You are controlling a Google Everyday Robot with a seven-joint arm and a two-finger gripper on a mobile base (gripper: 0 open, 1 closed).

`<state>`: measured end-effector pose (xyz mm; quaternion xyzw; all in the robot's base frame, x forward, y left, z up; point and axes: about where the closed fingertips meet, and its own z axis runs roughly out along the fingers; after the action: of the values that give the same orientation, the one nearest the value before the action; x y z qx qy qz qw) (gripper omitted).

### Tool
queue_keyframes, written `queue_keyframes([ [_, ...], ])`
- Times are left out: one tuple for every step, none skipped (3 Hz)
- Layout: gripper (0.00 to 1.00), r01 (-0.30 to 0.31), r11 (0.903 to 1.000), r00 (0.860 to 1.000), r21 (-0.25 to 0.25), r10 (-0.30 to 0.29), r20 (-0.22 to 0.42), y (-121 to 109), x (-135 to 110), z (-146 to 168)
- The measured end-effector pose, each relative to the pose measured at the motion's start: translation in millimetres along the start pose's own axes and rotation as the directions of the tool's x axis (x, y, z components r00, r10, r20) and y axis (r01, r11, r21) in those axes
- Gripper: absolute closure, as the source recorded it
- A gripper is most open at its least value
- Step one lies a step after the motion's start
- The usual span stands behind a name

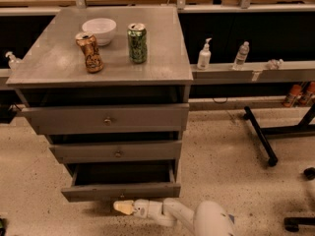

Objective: Close bottom drawer

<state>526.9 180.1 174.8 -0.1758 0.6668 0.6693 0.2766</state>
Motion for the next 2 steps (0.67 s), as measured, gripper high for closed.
queue_keyframes([
  [1.00,0.025,0.9996,1.000,-0.009,-0.026,-0.015,-16.4,-21.8,16.1],
  [1.00,0.042,0.9989,0.999,-0.021,-0.042,-0.021,-27.7,-49.0,33.9],
])
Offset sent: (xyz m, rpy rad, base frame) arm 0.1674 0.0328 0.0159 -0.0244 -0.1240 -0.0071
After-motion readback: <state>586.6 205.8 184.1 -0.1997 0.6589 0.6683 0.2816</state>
